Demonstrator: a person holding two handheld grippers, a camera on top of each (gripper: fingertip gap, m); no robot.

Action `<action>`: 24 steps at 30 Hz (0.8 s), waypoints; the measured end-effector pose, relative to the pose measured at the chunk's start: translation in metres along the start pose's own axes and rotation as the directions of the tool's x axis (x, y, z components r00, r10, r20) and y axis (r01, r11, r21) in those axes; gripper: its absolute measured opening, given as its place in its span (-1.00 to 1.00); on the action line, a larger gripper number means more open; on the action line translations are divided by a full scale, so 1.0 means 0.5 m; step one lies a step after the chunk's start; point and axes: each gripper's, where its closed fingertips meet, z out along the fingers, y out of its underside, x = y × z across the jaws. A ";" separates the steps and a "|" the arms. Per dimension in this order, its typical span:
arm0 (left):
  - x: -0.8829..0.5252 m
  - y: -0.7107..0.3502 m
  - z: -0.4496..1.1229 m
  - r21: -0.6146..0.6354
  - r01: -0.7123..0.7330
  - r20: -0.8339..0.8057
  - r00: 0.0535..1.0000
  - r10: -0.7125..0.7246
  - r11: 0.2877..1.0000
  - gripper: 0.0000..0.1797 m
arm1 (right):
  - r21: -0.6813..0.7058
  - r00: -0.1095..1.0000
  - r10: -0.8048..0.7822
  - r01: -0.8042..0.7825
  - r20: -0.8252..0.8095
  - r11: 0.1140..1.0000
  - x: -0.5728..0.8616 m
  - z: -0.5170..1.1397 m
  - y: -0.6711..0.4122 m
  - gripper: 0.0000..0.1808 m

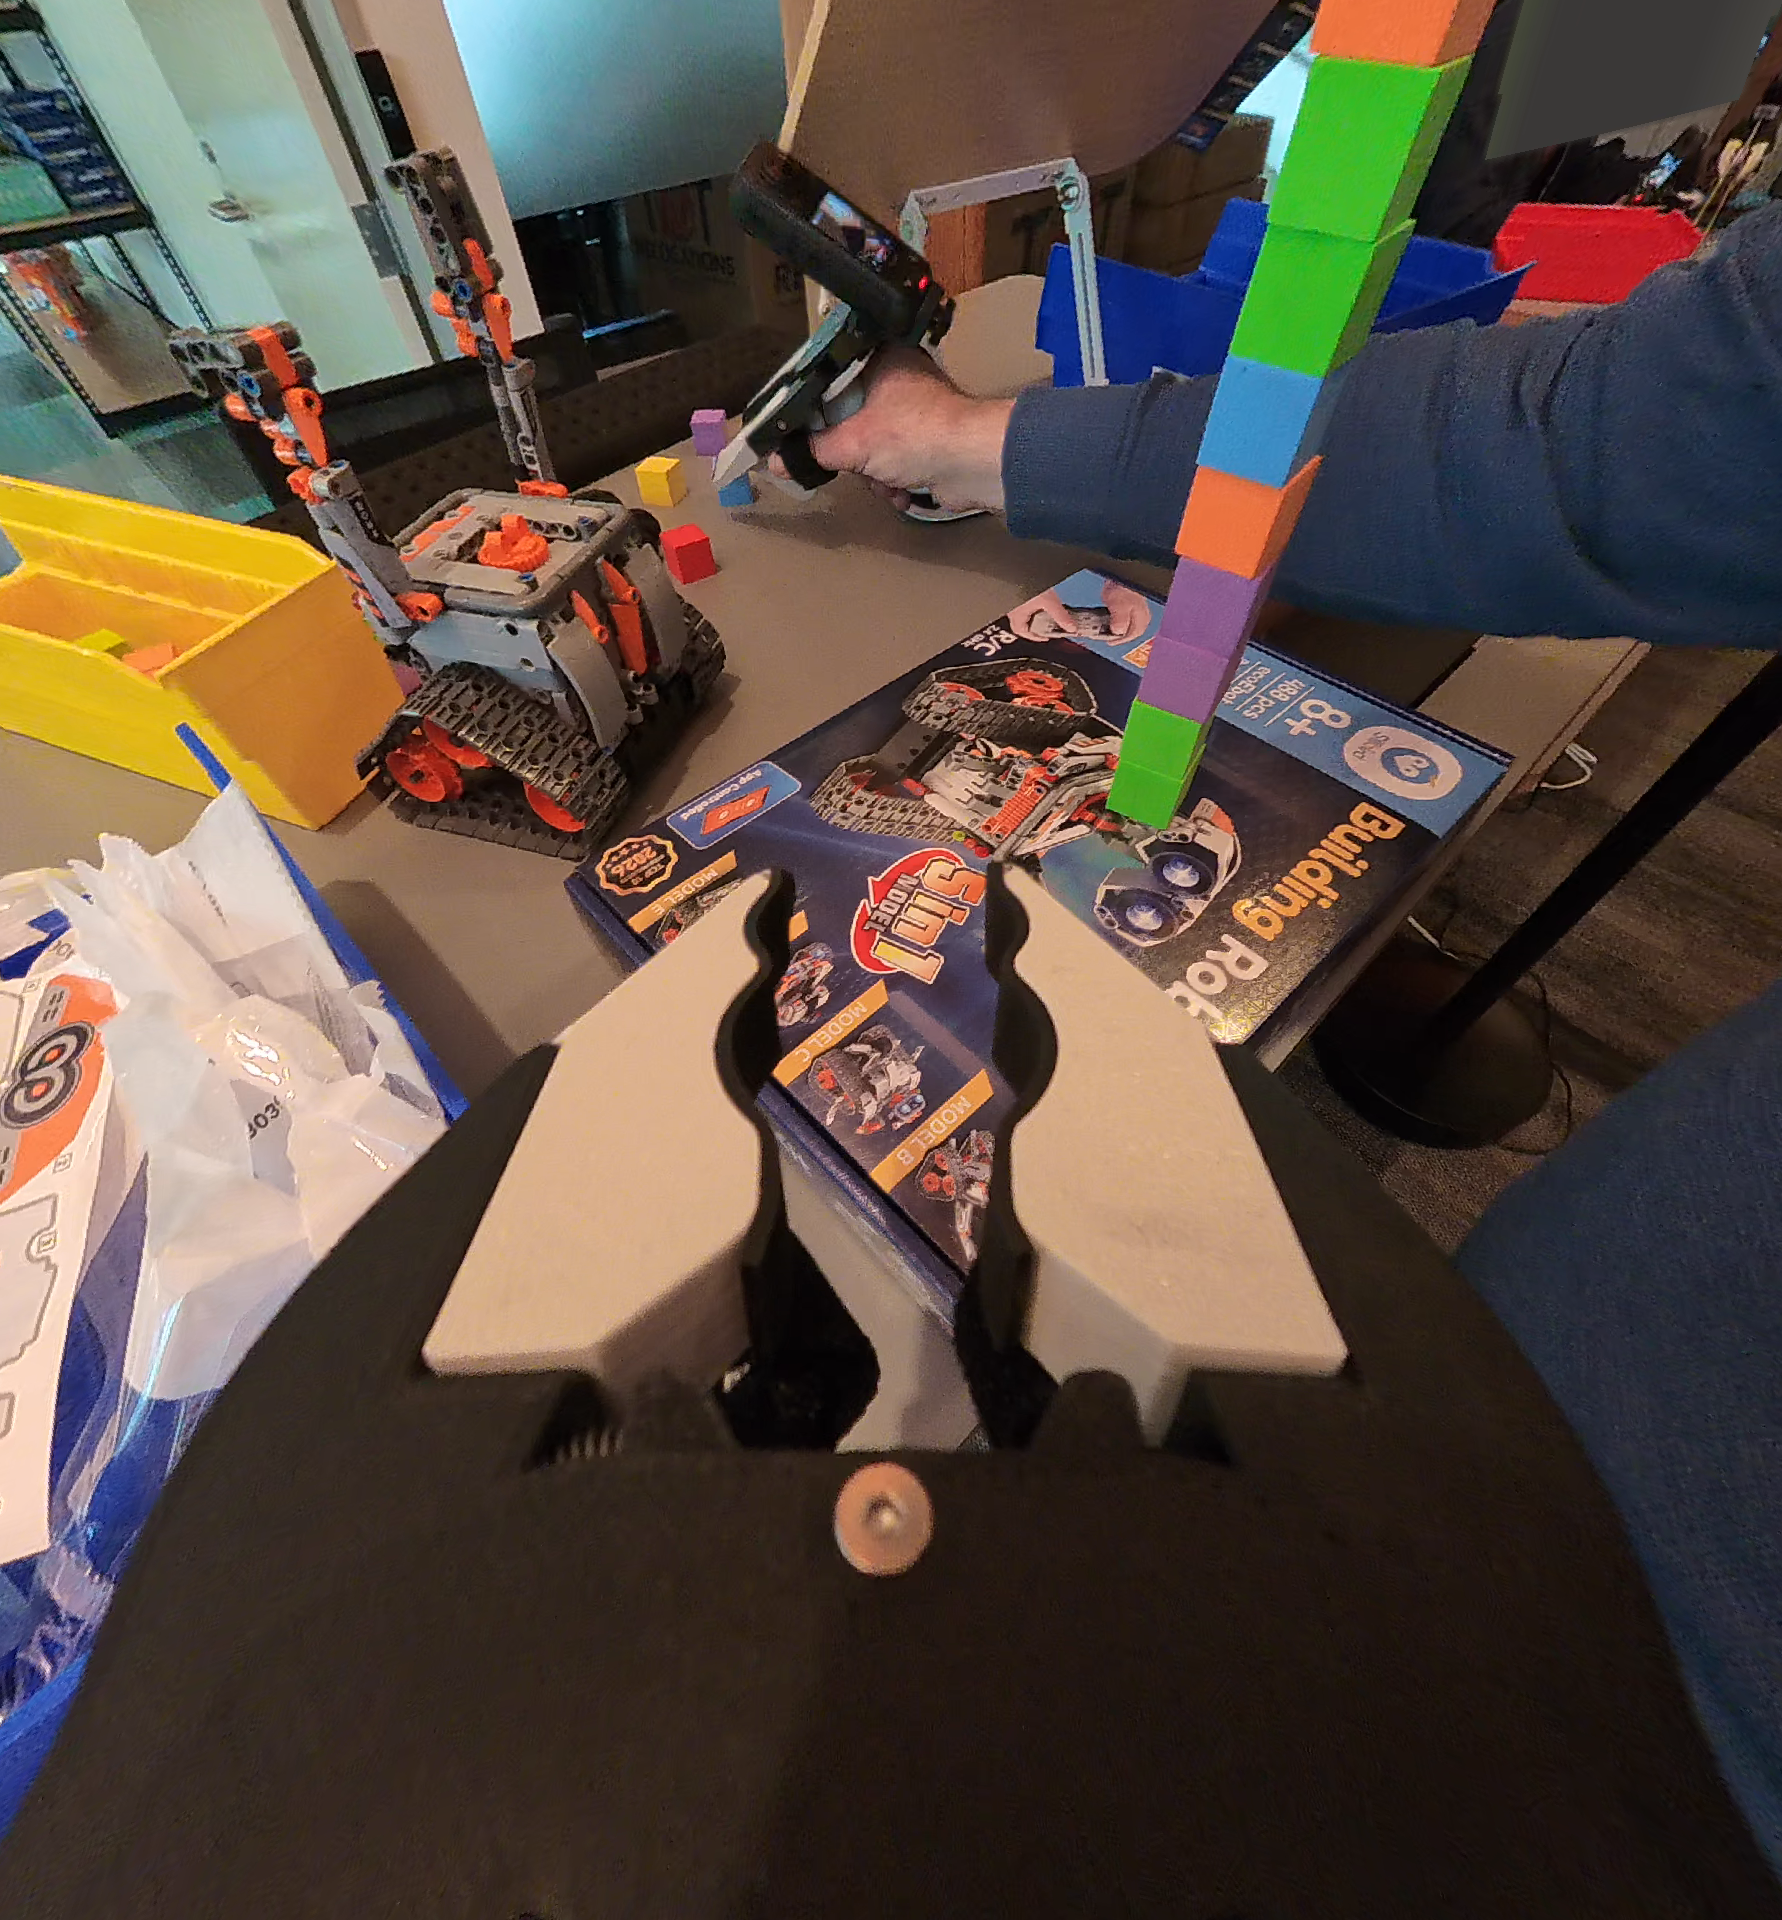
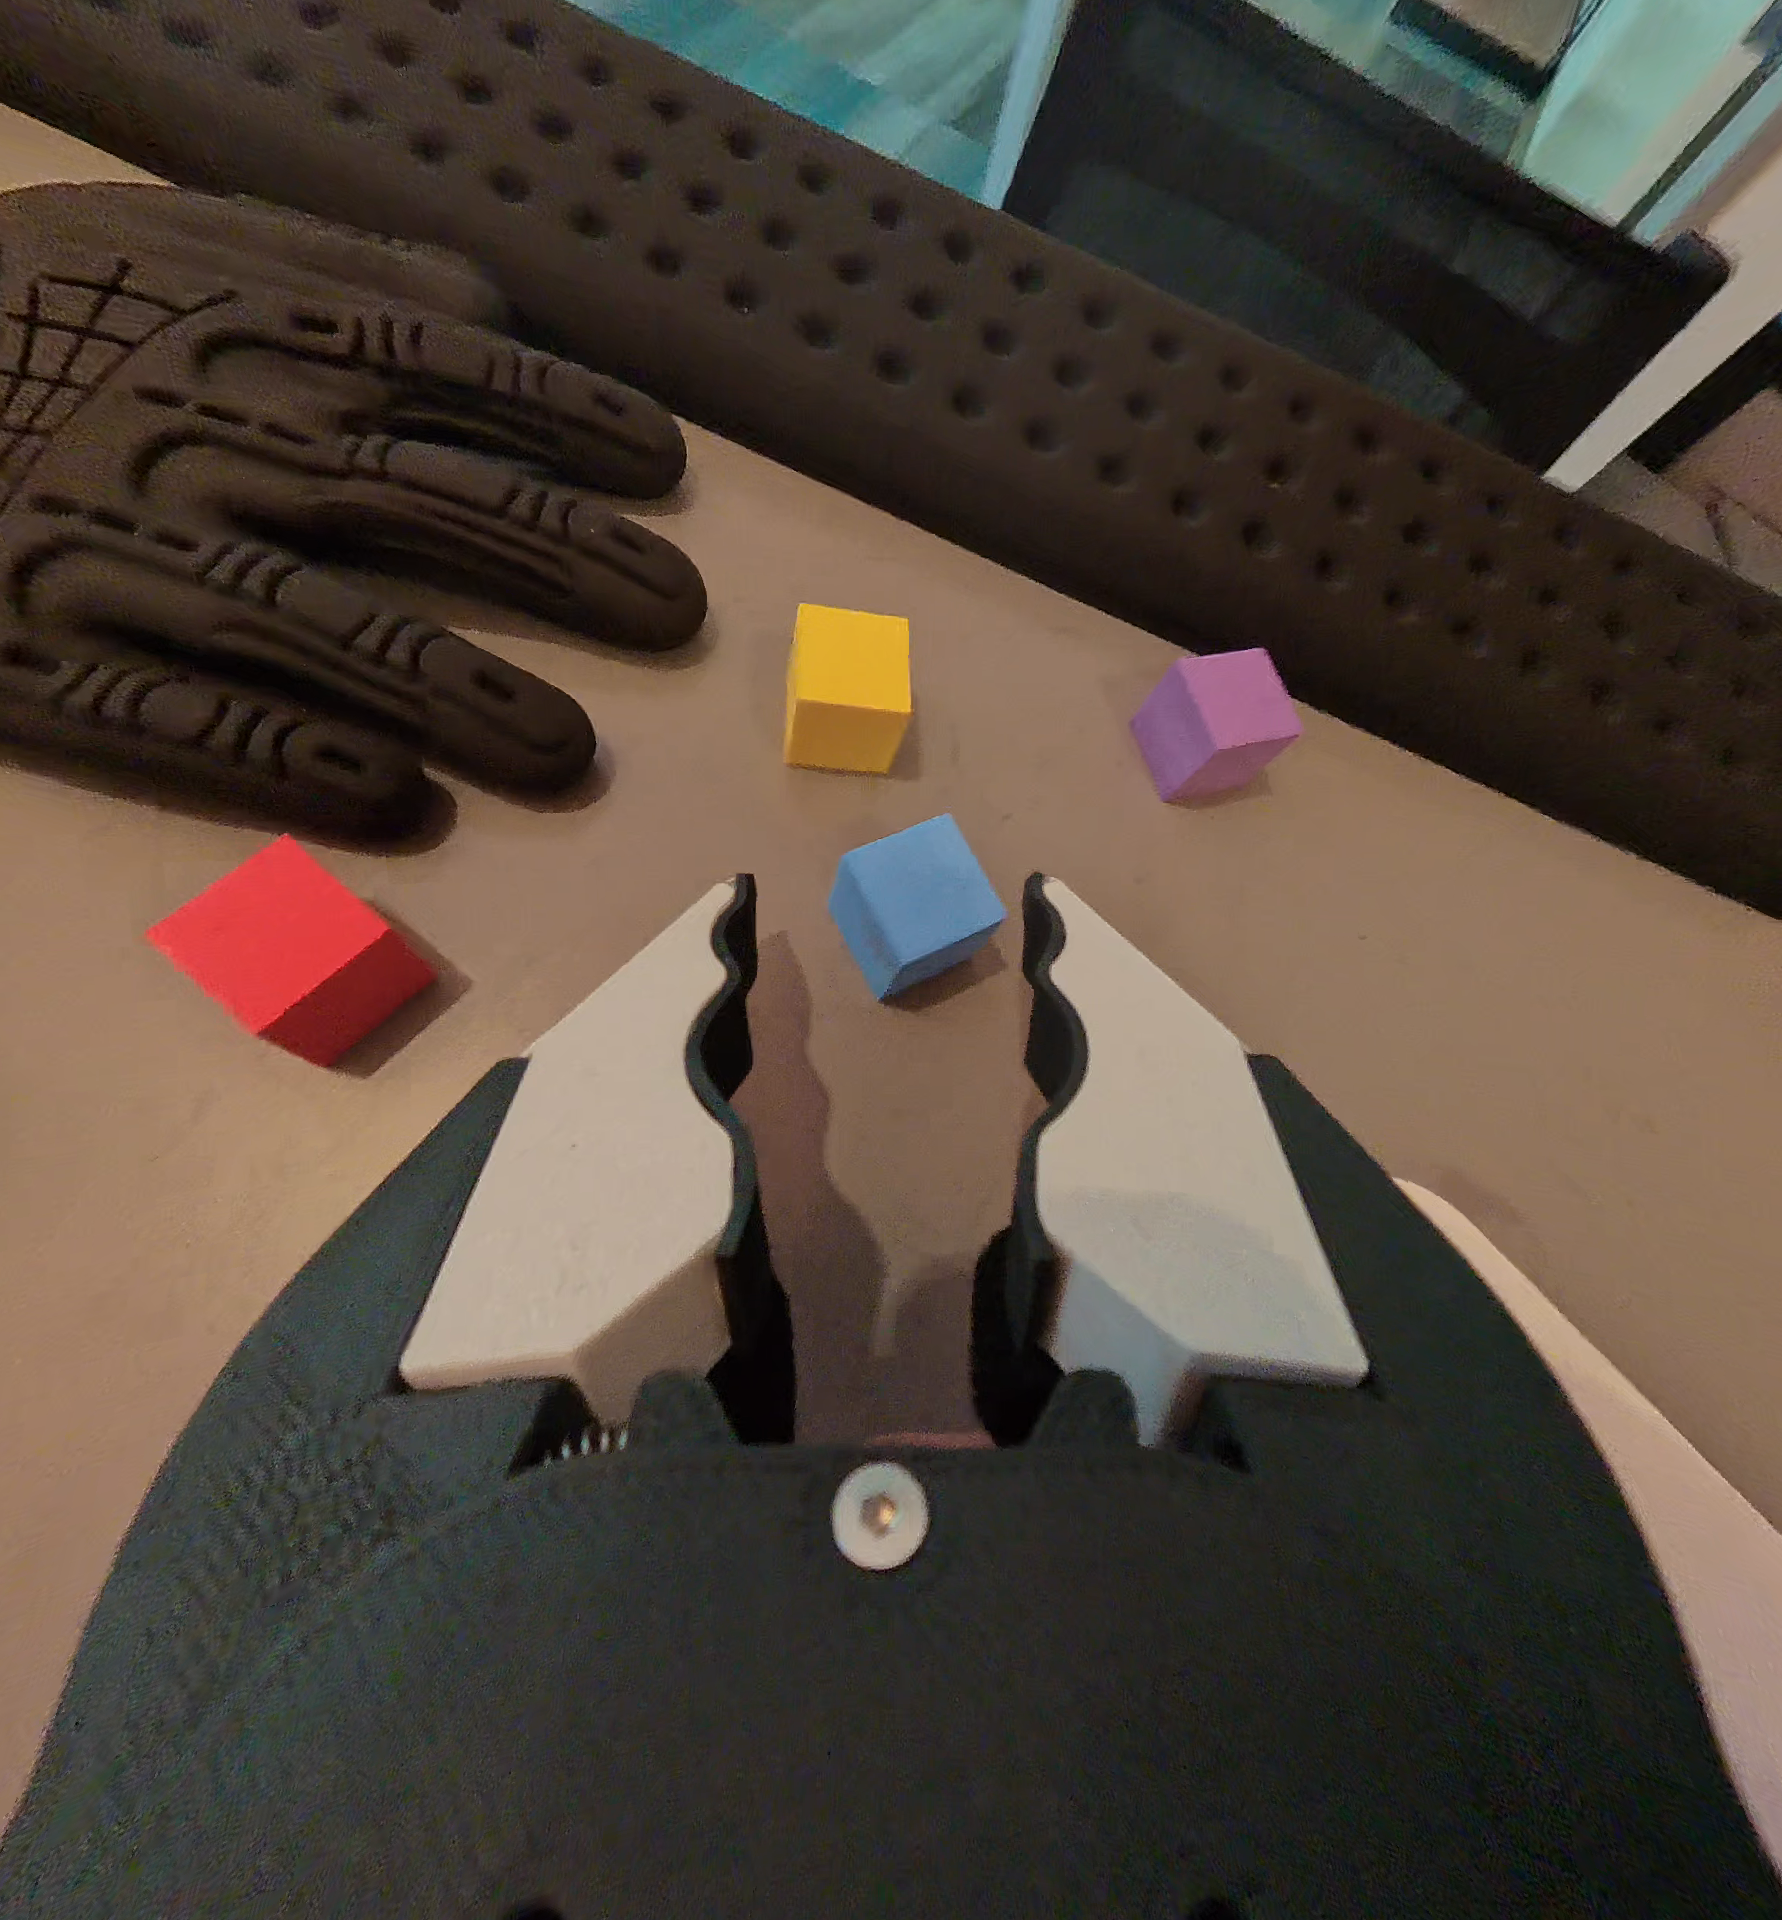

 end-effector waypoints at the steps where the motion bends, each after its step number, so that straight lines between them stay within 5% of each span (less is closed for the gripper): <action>1: -0.002 0.001 -0.001 -0.003 0.000 0.005 1.000 0.000 1.000 -0.61 | -0.015 1.000 0.011 -0.011 0.014 1.000 0.000 0.013 0.003 -0.46; 11: -0.006 -0.004 0.006 -0.005 -0.023 0.002 1.000 0.023 1.000 -0.62 | -0.061 0.991 0.010 -0.002 0.135 0.998 -0.043 0.004 0.015 -0.64; 24: 0.033 -0.047 0.063 0.065 -0.075 -0.145 0.986 0.084 0.995 -0.62 | 0.253 0.938 -0.113 0.027 0.329 0.967 -0.209 -0.484 0.066 -0.64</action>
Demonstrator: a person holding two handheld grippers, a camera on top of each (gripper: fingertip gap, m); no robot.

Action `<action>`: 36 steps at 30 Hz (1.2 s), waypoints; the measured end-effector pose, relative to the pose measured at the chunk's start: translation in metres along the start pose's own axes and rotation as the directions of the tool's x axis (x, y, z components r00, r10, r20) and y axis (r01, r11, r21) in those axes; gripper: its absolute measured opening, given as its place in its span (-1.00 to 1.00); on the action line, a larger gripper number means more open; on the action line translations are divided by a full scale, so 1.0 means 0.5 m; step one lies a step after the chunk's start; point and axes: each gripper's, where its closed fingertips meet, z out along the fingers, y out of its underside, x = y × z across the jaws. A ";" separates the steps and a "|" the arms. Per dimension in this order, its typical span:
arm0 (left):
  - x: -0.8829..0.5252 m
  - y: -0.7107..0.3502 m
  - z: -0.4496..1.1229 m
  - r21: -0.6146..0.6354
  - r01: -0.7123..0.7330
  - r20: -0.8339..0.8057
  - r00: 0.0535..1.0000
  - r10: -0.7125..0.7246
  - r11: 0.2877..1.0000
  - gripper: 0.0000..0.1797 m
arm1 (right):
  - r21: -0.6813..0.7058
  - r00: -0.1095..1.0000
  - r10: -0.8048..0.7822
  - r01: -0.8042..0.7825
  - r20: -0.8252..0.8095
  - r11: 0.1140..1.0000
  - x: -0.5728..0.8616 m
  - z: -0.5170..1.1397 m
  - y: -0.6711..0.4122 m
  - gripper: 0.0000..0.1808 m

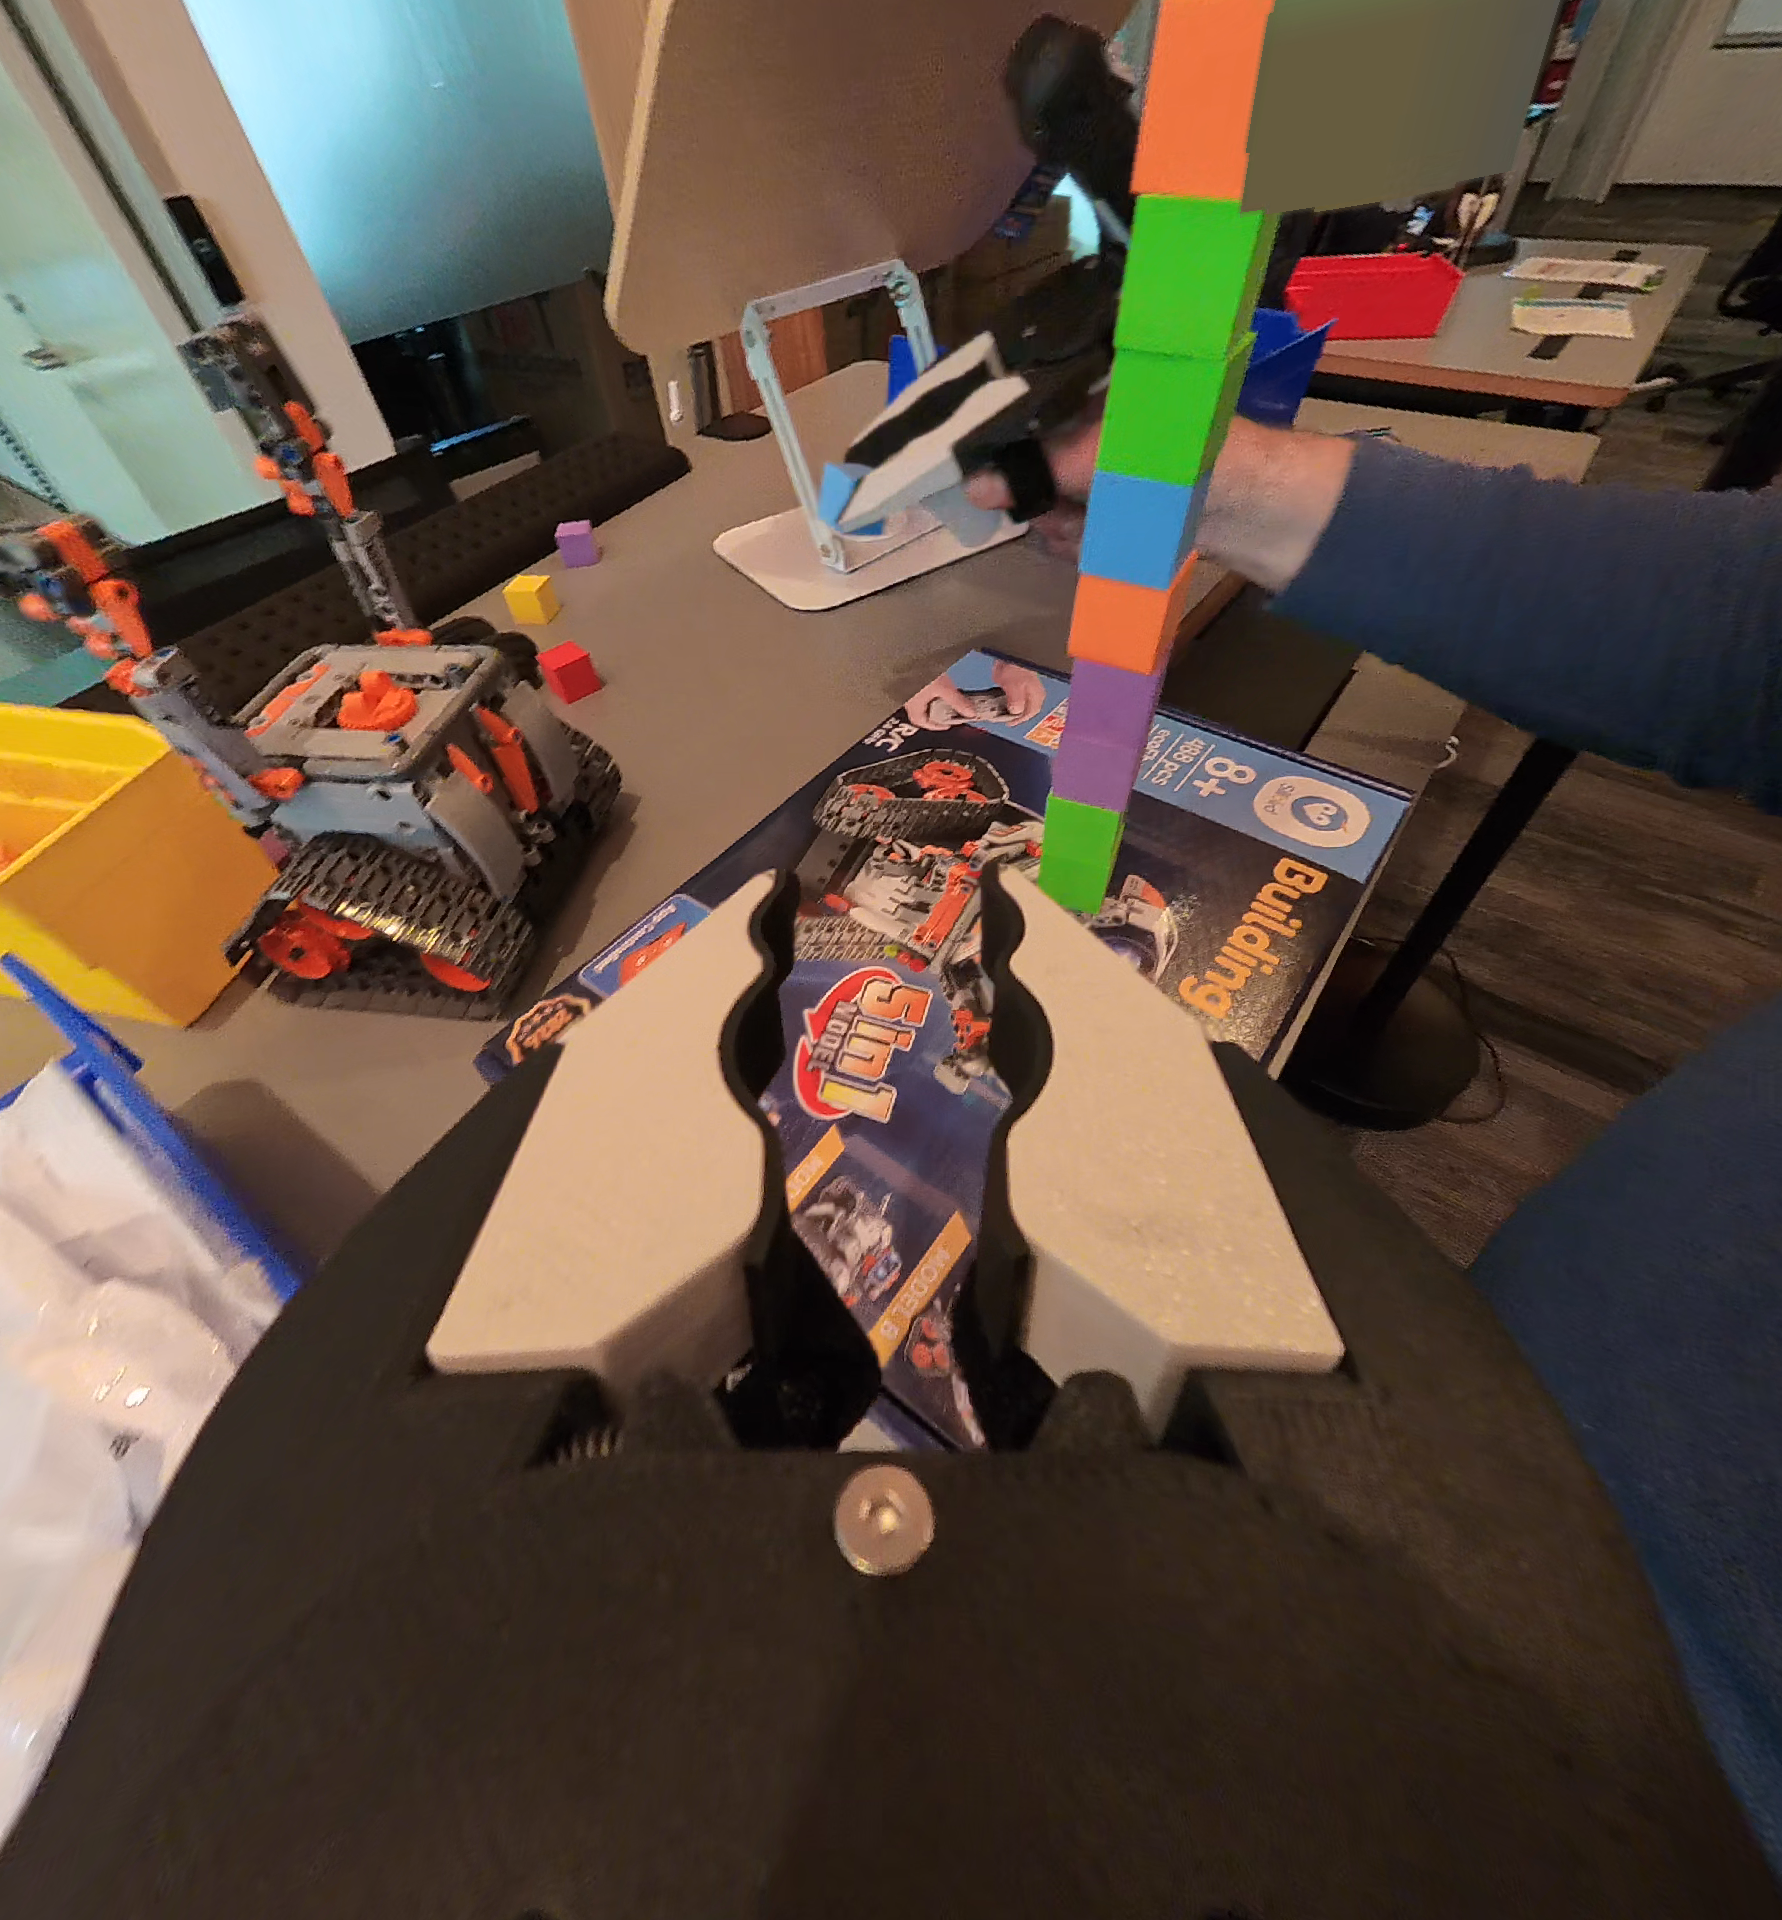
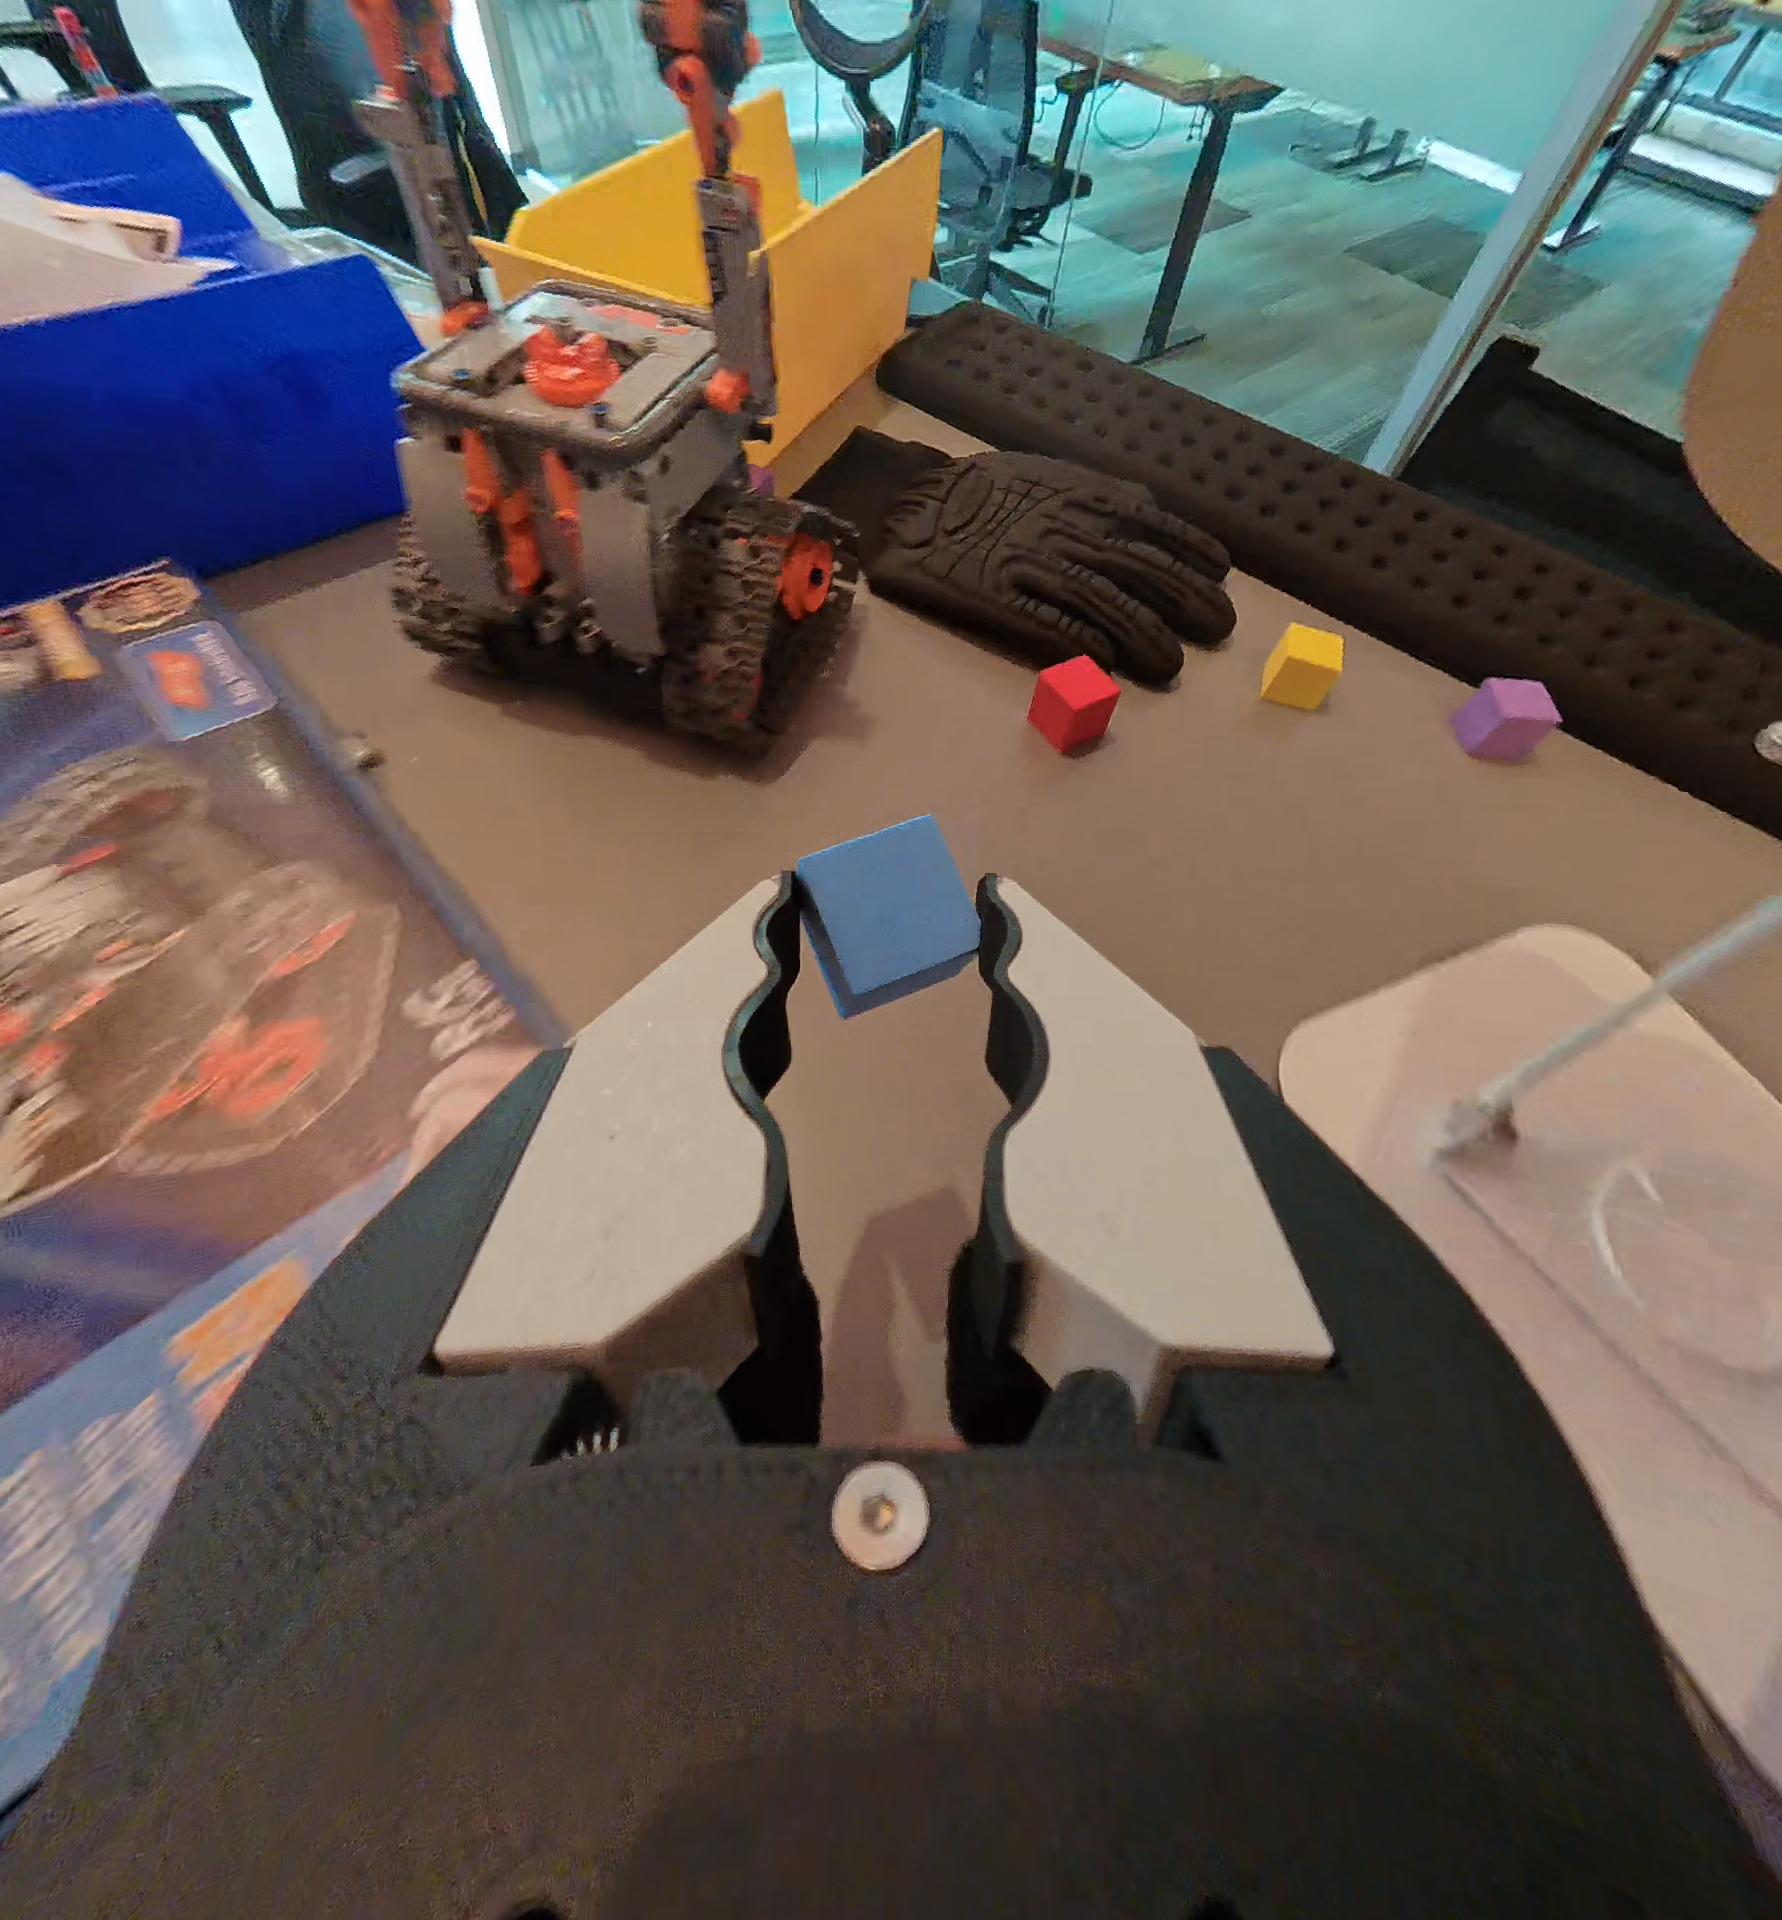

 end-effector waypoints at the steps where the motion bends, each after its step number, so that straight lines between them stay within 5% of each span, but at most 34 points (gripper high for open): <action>1: 0.005 -0.003 0.007 0.003 -0.008 -0.015 1.000 0.008 1.000 -0.63 | 0.015 1.000 0.000 0.000 -0.005 1.000 -0.017 -0.039 0.004 -0.64; 6: 0.034 -0.010 0.045 0.019 -0.019 -0.103 0.994 0.021 1.000 -0.63 | 0.107 0.999 -0.015 0.018 -0.030 0.994 -0.107 -0.237 -0.043 -0.64; 18: 0.071 -0.013 0.077 0.030 -0.067 -0.185 0.980 0.072 0.997 -0.64 | 0.162 0.946 -0.321 0.310 0.042 0.937 -0.376 -0.480 -0.365 -0.64; 36: 0.054 0.004 0.020 0.058 -0.048 -0.192 0.980 0.058 0.997 -0.64 | -0.061 0.924 -0.307 0.328 0.227 0.943 -0.400 -0.389 -0.520 -0.64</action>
